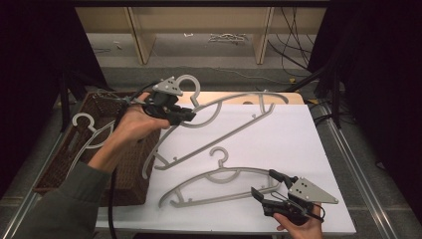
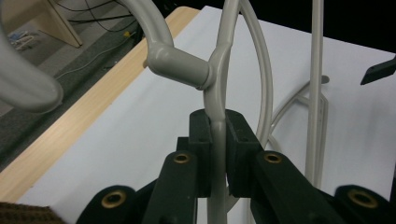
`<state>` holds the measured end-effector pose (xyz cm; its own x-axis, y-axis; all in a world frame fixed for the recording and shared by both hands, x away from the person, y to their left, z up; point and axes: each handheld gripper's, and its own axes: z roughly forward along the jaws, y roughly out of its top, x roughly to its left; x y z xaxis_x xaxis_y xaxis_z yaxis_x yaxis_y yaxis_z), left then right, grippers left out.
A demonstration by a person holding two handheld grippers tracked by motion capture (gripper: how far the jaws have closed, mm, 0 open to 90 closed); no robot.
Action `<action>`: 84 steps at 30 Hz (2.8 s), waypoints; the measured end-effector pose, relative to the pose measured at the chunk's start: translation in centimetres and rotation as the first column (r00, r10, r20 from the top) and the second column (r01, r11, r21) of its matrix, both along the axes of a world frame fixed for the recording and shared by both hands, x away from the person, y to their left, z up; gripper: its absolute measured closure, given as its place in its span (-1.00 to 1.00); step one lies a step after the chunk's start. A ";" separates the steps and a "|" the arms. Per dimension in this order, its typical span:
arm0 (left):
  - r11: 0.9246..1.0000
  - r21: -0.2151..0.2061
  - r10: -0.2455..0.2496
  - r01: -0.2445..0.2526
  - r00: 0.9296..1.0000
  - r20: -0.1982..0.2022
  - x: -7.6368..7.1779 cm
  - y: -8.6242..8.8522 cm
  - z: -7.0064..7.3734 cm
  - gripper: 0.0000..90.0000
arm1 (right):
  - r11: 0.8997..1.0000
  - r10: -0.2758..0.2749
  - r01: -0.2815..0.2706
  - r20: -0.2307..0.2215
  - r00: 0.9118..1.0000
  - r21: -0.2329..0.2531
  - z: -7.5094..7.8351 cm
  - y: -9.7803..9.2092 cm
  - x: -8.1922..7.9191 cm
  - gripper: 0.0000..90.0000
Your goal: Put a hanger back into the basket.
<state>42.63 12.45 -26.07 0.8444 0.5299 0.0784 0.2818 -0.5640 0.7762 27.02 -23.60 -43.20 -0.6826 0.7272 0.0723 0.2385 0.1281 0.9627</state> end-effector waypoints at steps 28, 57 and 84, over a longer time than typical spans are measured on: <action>0.976 0.045 0.213 -0.215 0.976 0.049 1.5 10.8 -0.3 0.84 | 1.000 -0.016 0.016 0.002 1.000 -0.009 -0.1 0.0 0.0 -0.54; 0.907 0.028 0.420 -0.420 0.908 0.007 1.9 19.8 -4.8 0.84 | 1.000 -0.008 0.008 -0.003 1.000 -0.016 -0.1 0.1 0.1 -0.54; 0.842 0.093 0.536 -0.532 0.844 -0.024 1.6 24.9 -8.5 0.84 | 1.000 0.003 -0.003 -0.008 1.000 0.000 -0.4 0.4 0.3 -0.54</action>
